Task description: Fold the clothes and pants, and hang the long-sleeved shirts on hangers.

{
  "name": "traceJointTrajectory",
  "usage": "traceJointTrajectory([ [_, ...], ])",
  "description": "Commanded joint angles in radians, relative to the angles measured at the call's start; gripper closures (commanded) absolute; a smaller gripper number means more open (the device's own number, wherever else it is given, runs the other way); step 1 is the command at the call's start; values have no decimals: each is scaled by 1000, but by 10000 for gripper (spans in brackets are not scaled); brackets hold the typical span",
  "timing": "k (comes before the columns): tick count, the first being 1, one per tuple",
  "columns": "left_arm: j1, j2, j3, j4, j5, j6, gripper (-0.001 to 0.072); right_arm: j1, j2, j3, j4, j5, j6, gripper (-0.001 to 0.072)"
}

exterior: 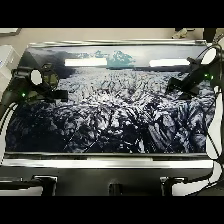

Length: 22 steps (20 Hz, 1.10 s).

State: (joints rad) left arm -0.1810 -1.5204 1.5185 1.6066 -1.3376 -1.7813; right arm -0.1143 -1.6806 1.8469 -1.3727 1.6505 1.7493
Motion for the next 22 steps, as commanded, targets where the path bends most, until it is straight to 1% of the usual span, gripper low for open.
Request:
traceJointTrajectory([
  [1,0,0,0,0,0,0,-10,1,0,0,0,0,0,43],
  [13,0,0,0,0,0,0,-10,1,0,0,0,0,1,43],
  [14,0,0,-1,-3,18,-6,-10,1,-1,0,3,-30,1,43],
  [16,-1,-2,-1,-3,126,-8,-10,1,0,0,7,-103,0,35],
  [17,-1,-2,-1,-3,176,-8,-10,0,0,0,-10,-122,-4,5],
  [18,-1,-2,-1,-3,212,-8,-10,-2,0,0,-21,-138,-25,4],
  [19,-1,-3,-1,-15,246,-32,-10,-2,0,0,-40,-166,-36,4],
  [20,-2,-7,-1,-32,293,-53,-10,-2,-1,0,-59,-191,-36,4],
  [21,-1,-8,-1,-27,341,-51,-10,-2,-1,0,-74,-218,-36,4],
  [22,2,-9,0,2,452,-51,-11,-2,-1,0,-95,-244,-36,5],
])
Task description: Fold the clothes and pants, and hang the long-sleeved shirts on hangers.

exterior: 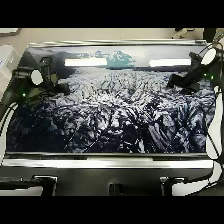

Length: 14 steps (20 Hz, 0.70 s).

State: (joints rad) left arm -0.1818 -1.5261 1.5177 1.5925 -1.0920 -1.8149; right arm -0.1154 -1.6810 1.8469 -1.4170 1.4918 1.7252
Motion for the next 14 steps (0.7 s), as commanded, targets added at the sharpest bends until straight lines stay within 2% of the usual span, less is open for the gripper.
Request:
traceJointTrajectory([
  [1,11,-4,3,64,330,-18,-11,0,-1,0,-61,-108,-12,4],
  [2,39,-14,26,113,448,-20,-10,0,-1,0,-62,-110,-13,6],
  [3,89,-49,90,143,455,-58,-8,0,-1,0,-61,-110,-13,6],
  [5,256,-180,305,129,203,-221,-10,0,-3,0,-62,-111,-14,6],
  [6,352,-246,405,62,50,-286,-10,0,-8,0,-62,-111,-37,7],
  [7,436,-293,463,-29,-57,-307,-10,0,-11,0,-61,-110,-47,17],
  [8,515,-325,484,-143,-126,-303,-10,0,-16,0,-52,-104,-46,16],
  [9,575,-341,477,-243,-149,-278,-10,1,-23,0,-24,-87,-47,18],
  [10,619,-350,465,-314,-146,-245,-9,0,-30,0,9,-75,-52,49],
  [14,655,-394,460,-292,-50,-192,-10,0,-42,0,100,-34,-100,46],
])
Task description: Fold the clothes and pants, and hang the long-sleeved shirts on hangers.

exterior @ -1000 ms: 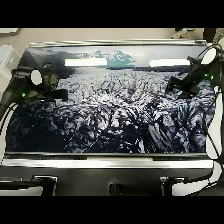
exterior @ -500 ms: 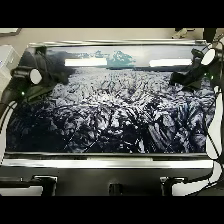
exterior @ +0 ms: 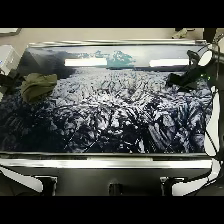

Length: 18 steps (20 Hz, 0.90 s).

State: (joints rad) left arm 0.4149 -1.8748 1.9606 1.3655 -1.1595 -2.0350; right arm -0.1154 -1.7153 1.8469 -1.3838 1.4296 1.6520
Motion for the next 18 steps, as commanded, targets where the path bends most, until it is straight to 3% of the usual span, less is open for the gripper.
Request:
traceJointTrajectory([
  [1,57,-66,17,-69,36,31,-10,1,-7,0,68,33,-26,46],
  [6,45,-192,18,-150,151,57,-10,1,-7,0,68,79,-26,48],
  [11,43,-266,17,-318,214,165,-5,1,-7,0,76,91,-25,49],
  [12,42,-272,17,-335,206,180,155,1,-7,0,79,95,-22,49],
  [13,42,-271,18,-347,195,201,500,1,-7,0,84,105,-22,49],
  [14,42,-266,19,-380,181,258,686,1,-7,0,91,116,-22,49],
  [18,13,-147,50,-435,183,416,685,0,2,0,89,142,-31,50],
])
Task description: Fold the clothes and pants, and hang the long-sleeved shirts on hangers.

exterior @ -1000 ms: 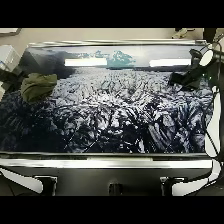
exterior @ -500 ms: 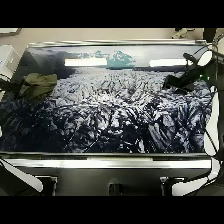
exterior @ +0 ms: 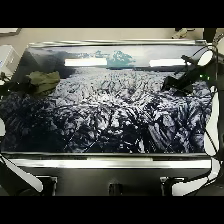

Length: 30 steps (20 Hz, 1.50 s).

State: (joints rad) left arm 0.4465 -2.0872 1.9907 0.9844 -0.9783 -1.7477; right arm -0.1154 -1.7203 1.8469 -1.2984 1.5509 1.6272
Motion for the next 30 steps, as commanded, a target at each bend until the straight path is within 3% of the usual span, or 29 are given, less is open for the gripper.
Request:
traceJointTrajectory([
  [1,-37,126,22,-53,3,184,685,0,14,0,4,21,-14,52],
  [3,-92,279,21,-53,-10,319,685,0,40,0,2,18,-21,118],
  [6,-226,528,21,-53,-39,443,685,0,107,1,-11,23,-51,121],
  [11,-570,834,-28,46,-128,453,685,0,262,1,-15,86,-50,87],
  [12,-645,864,-45,87,-145,435,684,0,290,1,-15,111,-51,13],
  [13,-722,884,-64,129,-165,407,685,0,317,1,-16,142,-53,5],
  [17,-956,872,-203,262,-211,370,684,0,394,0,-23,262,-53,6],
  [20,-1033,785,-368,302,-72,294,683,1,408,0,-23,263,-42,6],
  [22,-1079,673,-434,221,6,281,683,0,403,-1,-23,240,-42,6],
  [26,-1193,410,-446,-74,18,281,674,0,379,-22,-26,220,-42,6],
  [27,-1202,379,-445,-147,15,281,440,0,370,-33,-26,221,-42,6],
  [28,-1192,370,-439,-205,2,281,-13,0,362,-48,-26,221,-42,6],
  [30,-1117,391,-392,-183,-76,281,-11,0,354,-120,-26,192,-42,6],
])
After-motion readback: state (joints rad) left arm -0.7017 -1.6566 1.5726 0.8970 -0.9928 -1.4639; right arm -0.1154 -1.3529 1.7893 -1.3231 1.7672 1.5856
